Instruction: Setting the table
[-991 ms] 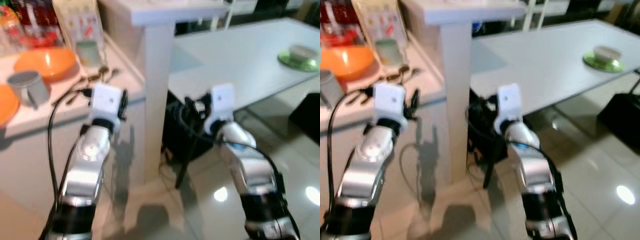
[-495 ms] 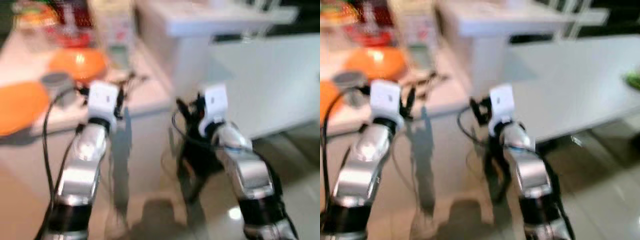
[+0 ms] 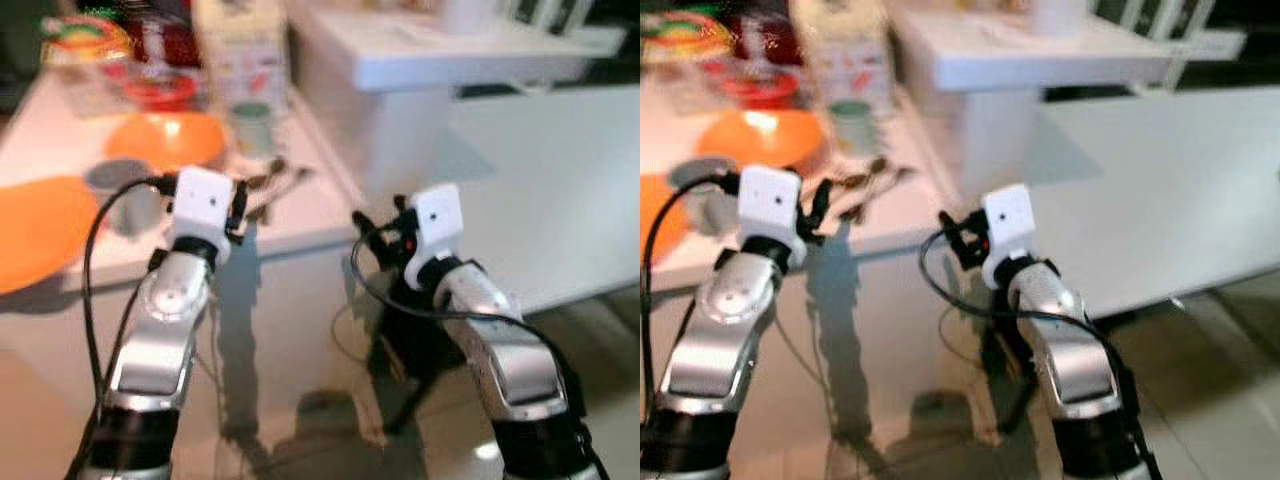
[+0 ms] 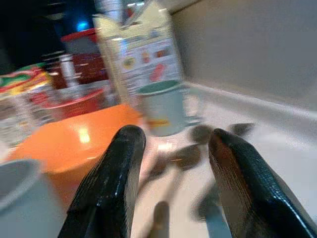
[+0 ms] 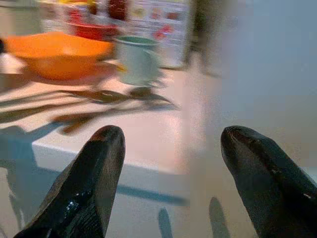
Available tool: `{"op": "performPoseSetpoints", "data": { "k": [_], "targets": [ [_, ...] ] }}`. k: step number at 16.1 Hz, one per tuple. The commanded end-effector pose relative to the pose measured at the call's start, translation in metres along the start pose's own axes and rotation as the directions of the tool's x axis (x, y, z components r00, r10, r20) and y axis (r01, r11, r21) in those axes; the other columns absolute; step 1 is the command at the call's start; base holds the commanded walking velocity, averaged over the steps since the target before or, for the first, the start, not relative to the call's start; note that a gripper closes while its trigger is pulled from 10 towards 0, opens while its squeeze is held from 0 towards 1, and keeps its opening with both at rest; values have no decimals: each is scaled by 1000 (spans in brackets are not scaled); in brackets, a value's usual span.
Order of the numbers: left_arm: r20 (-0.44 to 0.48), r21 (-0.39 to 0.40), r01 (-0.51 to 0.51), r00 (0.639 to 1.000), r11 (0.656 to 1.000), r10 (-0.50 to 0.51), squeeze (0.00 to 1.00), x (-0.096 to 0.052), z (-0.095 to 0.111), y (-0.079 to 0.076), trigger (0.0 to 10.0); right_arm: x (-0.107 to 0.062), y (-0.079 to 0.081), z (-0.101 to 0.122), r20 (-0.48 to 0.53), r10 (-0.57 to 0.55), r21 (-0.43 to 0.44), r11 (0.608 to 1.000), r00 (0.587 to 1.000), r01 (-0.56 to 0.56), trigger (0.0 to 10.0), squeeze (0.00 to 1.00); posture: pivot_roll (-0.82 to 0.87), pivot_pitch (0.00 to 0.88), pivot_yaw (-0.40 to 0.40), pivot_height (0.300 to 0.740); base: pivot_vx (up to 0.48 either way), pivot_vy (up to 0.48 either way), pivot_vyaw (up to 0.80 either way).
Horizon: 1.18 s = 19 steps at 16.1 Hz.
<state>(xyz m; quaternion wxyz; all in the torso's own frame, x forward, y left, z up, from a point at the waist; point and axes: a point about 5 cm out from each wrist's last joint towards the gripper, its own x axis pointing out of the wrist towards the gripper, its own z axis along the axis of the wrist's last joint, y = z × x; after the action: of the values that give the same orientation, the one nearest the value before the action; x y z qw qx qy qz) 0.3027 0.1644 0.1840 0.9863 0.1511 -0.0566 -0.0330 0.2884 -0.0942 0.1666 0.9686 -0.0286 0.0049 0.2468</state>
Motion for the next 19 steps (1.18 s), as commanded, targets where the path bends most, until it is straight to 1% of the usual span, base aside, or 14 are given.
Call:
{"op": "performPoseSetpoints", "data": {
  "k": [1,2,5,6,8,9,10,12,13,15,16,17,18,19],
  "targets": [
    [2,-8,10,1000,1000,-10,0,0,1,2,10000,-9,3,1,-15,45,7,999,999,-45,10000,0,28,0,-45,740,360,0,0],
    [0,-5,15,1000,1000,-15,0,1,0,2,10000,-12,4,0,-22,62,18,998,998,-61,10000,0,22,0,-42,740,360,0,0],
    [-8,0,54,999,999,-54,0,5,-1,-1,10000,-20,7,-3,-46,108,10,994,993,-107,10000,0,20,0,-48,740,349,0,0],
    [-2,-35,107,994,994,-107,0,7,0,-3,10000,-26,7,-2,-48,123,16,992,991,-122,10000,0,18,0,-50,740,0,0,0],
    [12,-48,169,986,985,-168,0,12,1,-6,10000,-33,6,-2,-56,130,24,991,990,-128,10000,0,11,0,-48,740,0,0,0],
    [28,-74,201,979,977,-200,0,15,2,-7,10000,-37,4,-2,-62,129,29,991,990,-127,10000,0,4,0,-45,740,0,0,0],
    [40,-114,249,969,962,-246,1000,19,2,-11,10000,-41,3,-2,-68,127,32,992,990,-125,10000,0,-5,0,-45,740,0,0,0],
    [40,-119,389,921,914,-387,1000,33,0,-24,10000,-46,1,-3,-81,125,32,992,989,-122,10000,0,-14,0,-44,740,0,0,0],
    [39,-115,416,909,902,-415,1000,37,0,-27,10000,-46,1,-3,-82,124,32,992,989,-122,10000,0,-18,0,-43,740,0,0,0],
    [29,-90,500,866,861,-500,1000,57,-2,-35,10000,-50,1,0,-85,119,28,993,989,-117,10000,0,-58,0,-29,740,0,0,0],
    [20,-87,518,855,851,-518,1000,65,-1,-38,10000,-52,-1,0,-88,109,19,994,990,-107,10000,0,-70,0,-24,740,0,0,0],
    [2,-73,524,851,849,-525,1000,75,-2,-43,10000,-55,-3,1,-92,93,12,996,991,-93,10000,0,-94,0,-17,740,0,0,0],
    [-8,-73,517,855,853,-519,1000,78,-2,-44,10000,-57,-3,1,-94,88,9,996,992,-88,10000,0,-112,0,-11,740,0,0,0],
    [-30,-68,487,872,871,-489,1000,85,-3,-44,10000,-60,-4,2,-99,80,2,997,992,-80,10000,0,-129,0,-7,740,0,0,0]
  ]
}}
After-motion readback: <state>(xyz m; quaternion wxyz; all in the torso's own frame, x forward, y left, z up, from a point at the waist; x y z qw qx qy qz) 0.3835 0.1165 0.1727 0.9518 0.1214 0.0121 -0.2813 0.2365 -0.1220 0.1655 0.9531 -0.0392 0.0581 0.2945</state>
